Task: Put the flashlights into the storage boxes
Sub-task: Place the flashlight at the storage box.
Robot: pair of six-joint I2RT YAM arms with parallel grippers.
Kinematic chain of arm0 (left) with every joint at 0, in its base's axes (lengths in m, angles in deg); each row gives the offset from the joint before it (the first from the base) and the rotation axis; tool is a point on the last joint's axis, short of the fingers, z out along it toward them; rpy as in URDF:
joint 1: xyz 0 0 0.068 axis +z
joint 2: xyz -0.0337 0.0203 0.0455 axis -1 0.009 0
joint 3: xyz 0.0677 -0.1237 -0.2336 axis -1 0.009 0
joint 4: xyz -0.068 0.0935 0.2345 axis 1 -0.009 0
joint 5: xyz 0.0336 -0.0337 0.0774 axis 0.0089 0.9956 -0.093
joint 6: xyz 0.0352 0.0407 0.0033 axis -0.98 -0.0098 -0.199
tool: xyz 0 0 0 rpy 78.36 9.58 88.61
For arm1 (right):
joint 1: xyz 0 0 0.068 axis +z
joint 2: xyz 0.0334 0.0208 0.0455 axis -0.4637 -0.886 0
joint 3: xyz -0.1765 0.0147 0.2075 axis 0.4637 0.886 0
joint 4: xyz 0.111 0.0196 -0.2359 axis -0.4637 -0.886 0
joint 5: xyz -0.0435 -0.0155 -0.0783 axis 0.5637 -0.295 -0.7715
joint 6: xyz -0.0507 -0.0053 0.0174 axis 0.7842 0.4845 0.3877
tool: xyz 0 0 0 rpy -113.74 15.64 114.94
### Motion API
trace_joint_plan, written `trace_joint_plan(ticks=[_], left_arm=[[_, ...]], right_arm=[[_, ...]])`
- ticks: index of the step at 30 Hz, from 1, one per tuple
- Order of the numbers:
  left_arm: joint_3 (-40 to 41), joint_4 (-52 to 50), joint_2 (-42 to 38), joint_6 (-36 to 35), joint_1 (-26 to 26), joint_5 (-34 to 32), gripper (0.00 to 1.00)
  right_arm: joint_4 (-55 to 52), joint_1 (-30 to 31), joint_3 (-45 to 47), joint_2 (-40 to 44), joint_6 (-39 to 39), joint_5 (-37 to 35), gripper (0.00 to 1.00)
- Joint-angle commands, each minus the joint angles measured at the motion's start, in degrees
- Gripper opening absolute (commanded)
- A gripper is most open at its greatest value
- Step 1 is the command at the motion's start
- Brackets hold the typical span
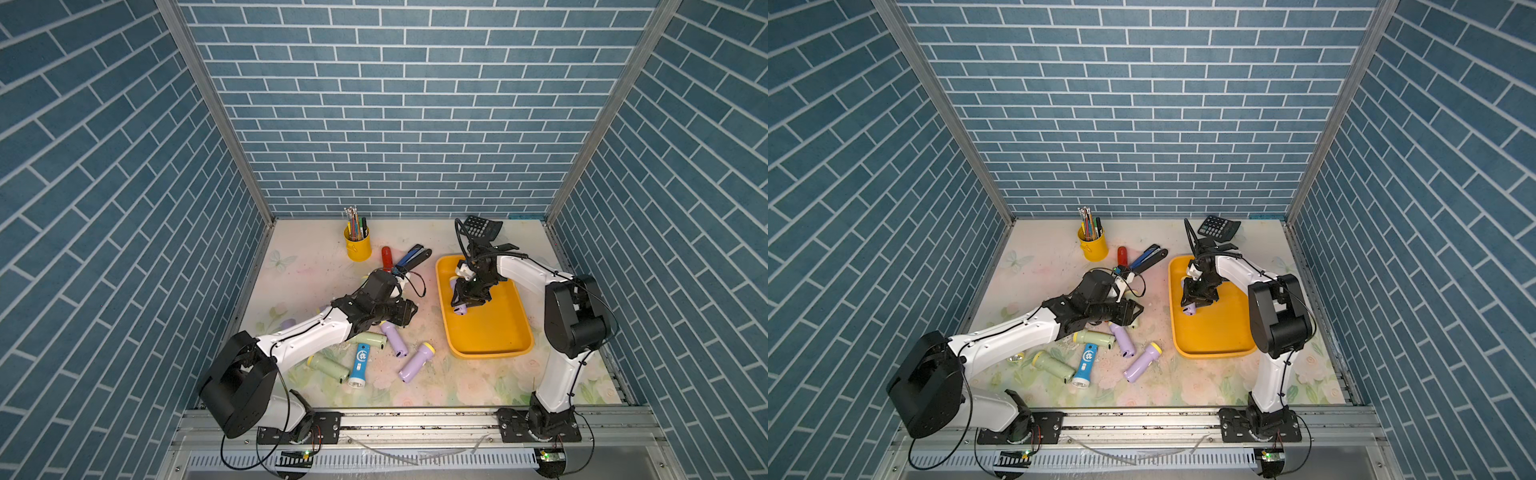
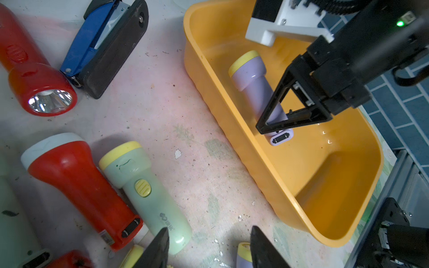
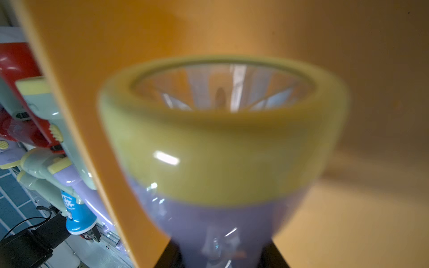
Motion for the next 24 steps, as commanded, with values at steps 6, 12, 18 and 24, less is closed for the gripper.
trace_joint_plan(ticks=[6, 12, 18, 24], left_arm=[[-1.53, 0.44, 1.88, 0.73, -0.17, -1.24, 0.57], [-3.31, -1.02, 2.82, 0.62, -0.12, -0.72, 0.57], [-4.18, -1.58, 2.95, 0.51, -0.16, -1.07, 0.57], [-5.68, -2.77, 3.85, 0.54, -0.15, -0.73, 0.58]], right_arm=[[3.96, -2.91, -6.68, -5.87, 0.61, 4.12, 0.23], [2.68, -4.38, -10.51, -9.05, 3.48, 7.8, 0.23], [2.34, -4.55, -11.56, -10.74, 4.87, 11.77, 0.24], [2.73, -4.49, -11.15, -11.83, 5.56, 13.96, 0.25]])
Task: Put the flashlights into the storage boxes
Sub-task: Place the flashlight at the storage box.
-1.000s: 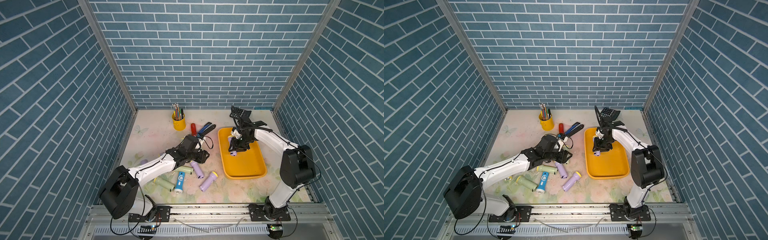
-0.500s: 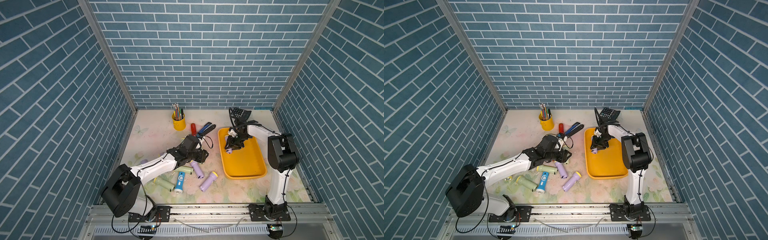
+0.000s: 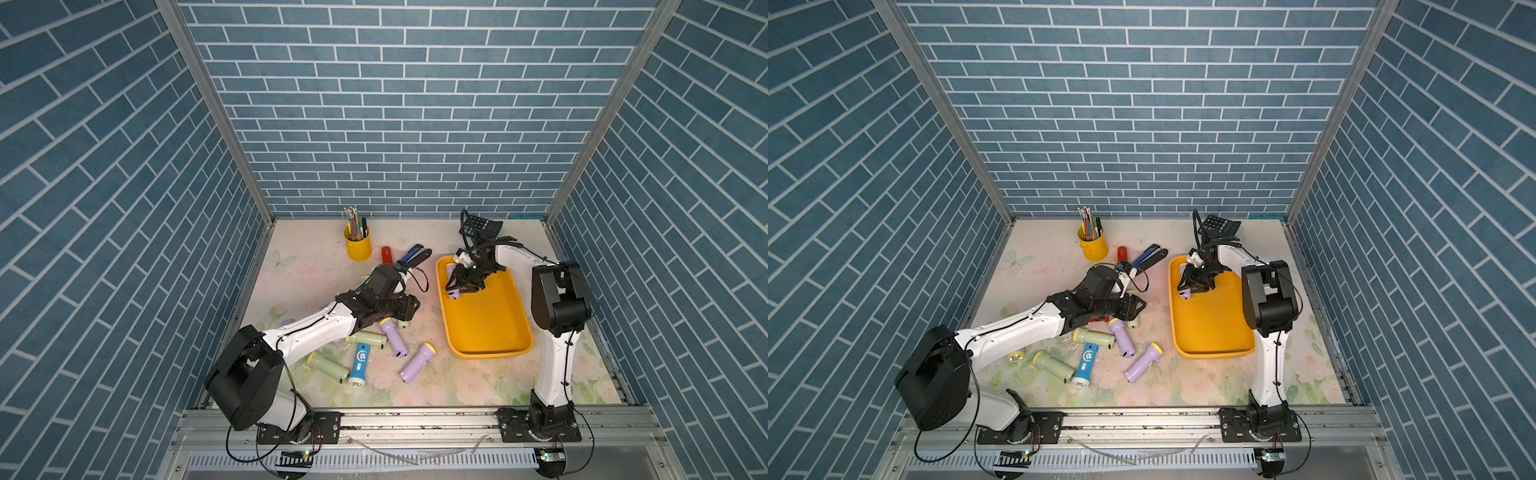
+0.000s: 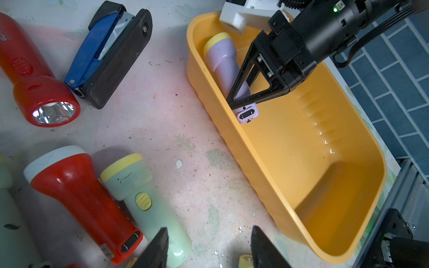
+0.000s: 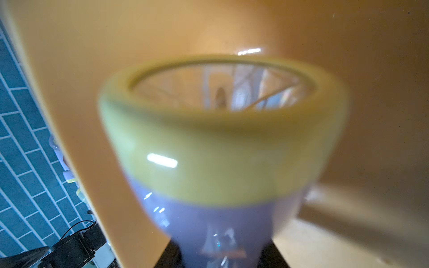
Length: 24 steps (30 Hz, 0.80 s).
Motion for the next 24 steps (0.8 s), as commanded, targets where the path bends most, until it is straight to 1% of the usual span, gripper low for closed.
trace_joint_plan(ticks=[1, 3, 5, 8, 12, 15, 24], left_arm=[[-2.45, -2.19, 1.2, -0.13, -0.18, -0.05, 0.58], [-2.73, -2.05, 1.36, 0.01, -0.17, 0.17, 0.58], [-2.64, -1.54, 1.26, 0.25, -0.16, 0.18, 0.58], [-2.88, -1.68, 1.13, 0.54, -0.13, 0.06, 0.58], [-3.17, -2.4, 0.84, 0.45, -0.13, -0.13, 0.58], [-3.17, -2.48, 0.66, 0.36, -0.14, -0.25, 0.58], [-2.82, -1.31, 0.52, 1.09, -0.17, -0.09, 0.58]], right_arm=[[-0.85, 0.16, -1.44, -1.11, 3.55, 3.09, 0.25], [-0.23, 0.13, -1.23, -1.37, 3.63, 3.48, 0.26], [0.29, 0.17, -1.01, -1.4, 3.63, 3.45, 0.29], [-0.12, 0.12, -1.19, -1.63, 3.87, 2.03, 0.44], [-0.08, -0.15, -1.09, -0.74, 4.07, 1.61, 0.52], [0.1, -0.52, -1.01, 0.02, 3.94, 1.29, 0.54], [3.06, -1.81, 0.31, 3.15, 2.32, 3.06, 0.54]])
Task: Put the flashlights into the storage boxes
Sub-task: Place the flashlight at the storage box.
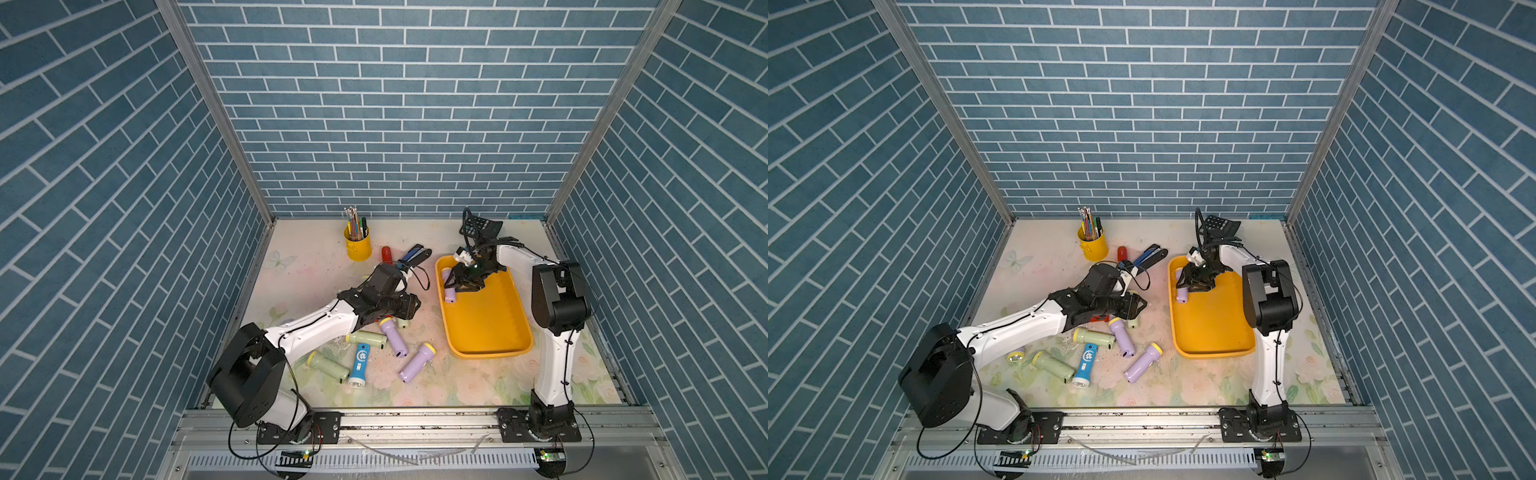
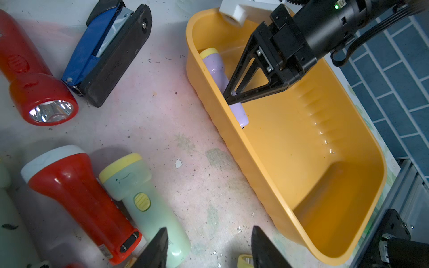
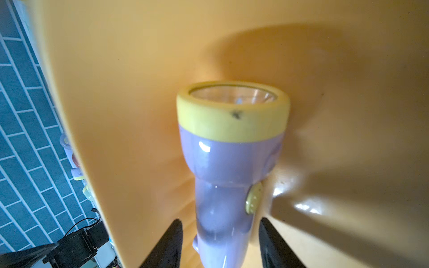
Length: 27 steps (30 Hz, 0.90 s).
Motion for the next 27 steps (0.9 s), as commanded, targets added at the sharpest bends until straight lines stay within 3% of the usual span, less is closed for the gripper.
trace_joint_plan(ticks=[1, 6, 11, 27], left_arm=[[-1.16, 0.66, -0.42, 0.73, -0.2, -0.17, 0.58], [-1.24, 0.69, -0.46, 0.89, -0.17, -0.18, 0.58], [-0.81, 0.62, -0.94, 0.94, -0.17, -0.59, 0.58], [-1.07, 2.4, 0.64, 0.98, -0.16, 0.71, 0.58]], right_arm=[[1.07, -0.43, 0.43, 3.87, 0.78, 0.98, 0.54], [1.51, -0.61, 0.68, 3.91, -0.19, -1.94, 0.54], [7.96, -1.75, 2.76, 3.68, -4.23, 3.48, 0.54], [13.41, -1.75, 3.66, -0.28, -6.62, 5.83, 0.51]])
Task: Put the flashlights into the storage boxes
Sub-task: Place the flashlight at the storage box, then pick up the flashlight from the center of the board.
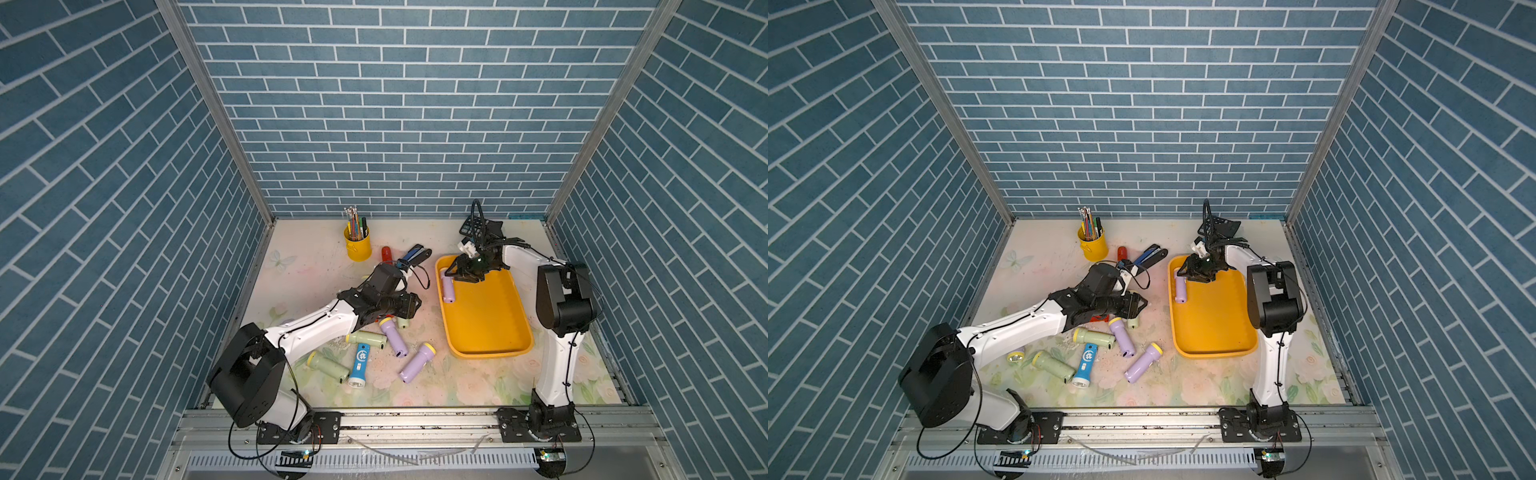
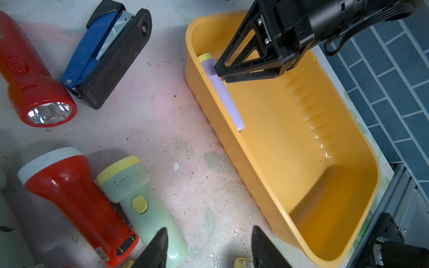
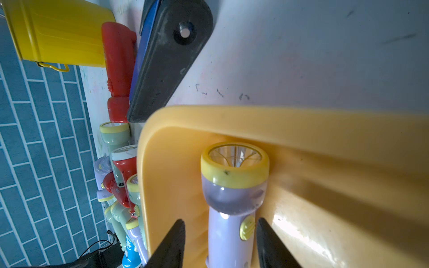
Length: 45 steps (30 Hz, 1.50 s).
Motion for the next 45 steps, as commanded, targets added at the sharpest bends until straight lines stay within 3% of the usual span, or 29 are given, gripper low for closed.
trace_joint_plan(ticks=[1, 14, 21, 32, 45], left_arm=[[-1.13, 1.47, 0.76, 0.02, -0.2, 0.53, 0.58], [-1.0, 1.89, 0.85, 0.0, -0.18, 0.64, 0.58], [-0.98, 0.46, -0.23, 0.13, -0.2, -0.37, 0.58], [0.08, -2.0, -2.96, 0.3, -0.13, -2.19, 0.58], [2.36, -4.23, -7.39, 1.79, -0.17, -5.94, 0.58]], right_arm=[[1.98, -0.14, 1.57, -1.39, -1.19, 2.43, 0.51], [4.63, -0.05, 4.08, -0.76, -2.32, 4.14, 0.48], [2.97, -0.06, 4.32, 1.51, -1.97, 0.93, 0.52], [0.35, 0.3, 7.47, 13.42, -2.28, -7.89, 0.51], [-7.4, 12.17, 8.37, 25.38, -4.18, -20.2, 0.51]])
